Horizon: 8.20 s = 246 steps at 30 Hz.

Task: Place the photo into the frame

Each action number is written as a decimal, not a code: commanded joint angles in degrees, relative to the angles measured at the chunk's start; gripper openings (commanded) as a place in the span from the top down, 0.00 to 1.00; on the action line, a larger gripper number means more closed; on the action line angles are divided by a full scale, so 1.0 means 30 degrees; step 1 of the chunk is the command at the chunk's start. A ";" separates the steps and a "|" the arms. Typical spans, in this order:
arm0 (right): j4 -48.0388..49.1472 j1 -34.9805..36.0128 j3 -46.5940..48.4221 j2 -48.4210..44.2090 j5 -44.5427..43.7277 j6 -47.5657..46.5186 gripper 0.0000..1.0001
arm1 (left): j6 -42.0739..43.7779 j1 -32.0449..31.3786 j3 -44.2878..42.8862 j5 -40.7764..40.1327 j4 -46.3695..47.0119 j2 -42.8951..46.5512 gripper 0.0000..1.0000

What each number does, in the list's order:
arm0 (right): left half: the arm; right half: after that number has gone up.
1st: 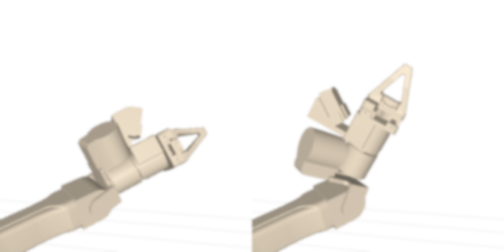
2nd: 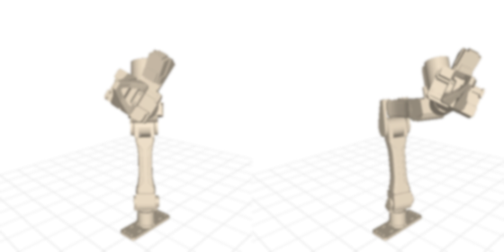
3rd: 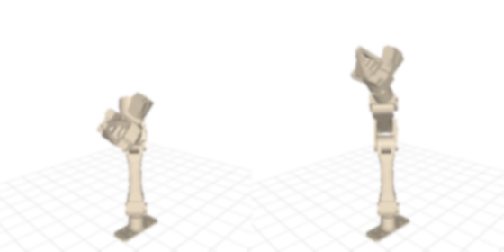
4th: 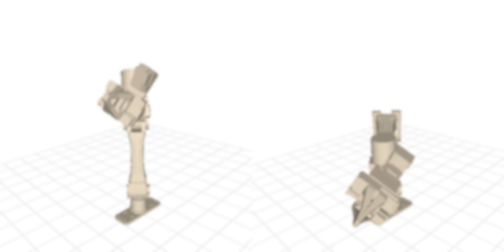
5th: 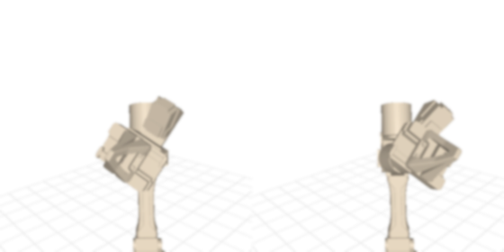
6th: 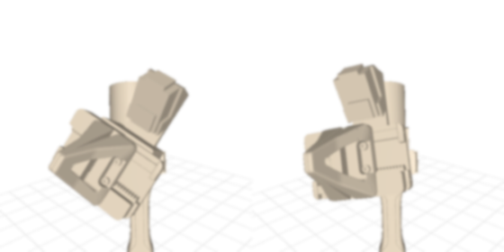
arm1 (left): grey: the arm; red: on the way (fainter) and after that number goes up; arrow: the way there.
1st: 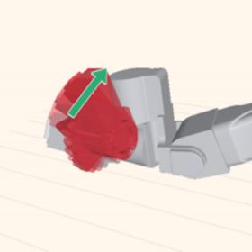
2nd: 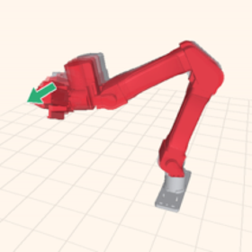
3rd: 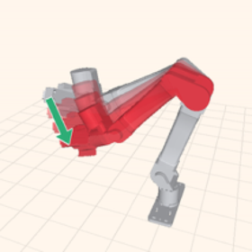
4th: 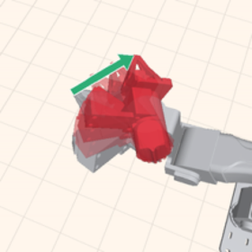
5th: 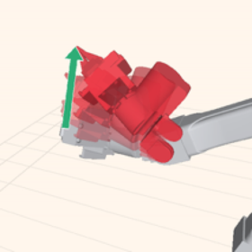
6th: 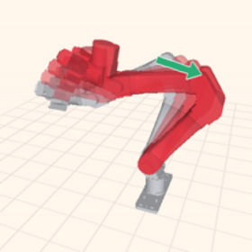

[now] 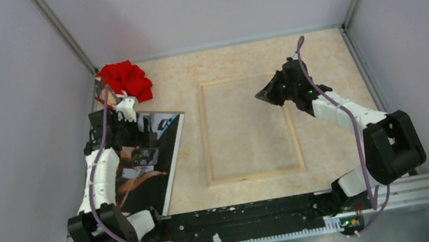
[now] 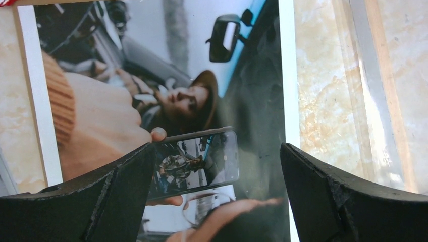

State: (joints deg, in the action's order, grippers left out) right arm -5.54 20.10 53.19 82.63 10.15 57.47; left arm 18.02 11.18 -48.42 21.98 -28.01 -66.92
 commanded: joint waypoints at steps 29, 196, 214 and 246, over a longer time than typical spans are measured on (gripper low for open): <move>0.0470 -0.2828 0.2232 0.2360 0.3431 -0.5447 1.00 | 0.0798 0.0052 -0.0424 0.1478 -0.0944 0.0258 0.01; 0.8401 0.2020 -0.2386 -0.5885 0.2251 1.1236 1.00 | -0.3999 -0.3852 0.0096 0.4001 0.4915 -0.7221 0.44; 0.8099 0.2342 -0.2986 -0.6186 0.1597 1.1155 1.00 | -0.3597 -0.3844 0.0246 0.3792 0.4873 -0.6959 0.40; 0.4134 0.1886 -0.3773 -0.7887 -0.2249 0.9542 1.00 | -0.3731 -0.3846 -0.0151 0.3637 0.4620 -0.7248 0.40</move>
State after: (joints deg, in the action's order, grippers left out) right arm 7.70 26.44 41.65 60.99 4.99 87.48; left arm 6.37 -0.58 -47.13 32.27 -14.37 -88.66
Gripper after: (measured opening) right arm 0.005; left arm 0.596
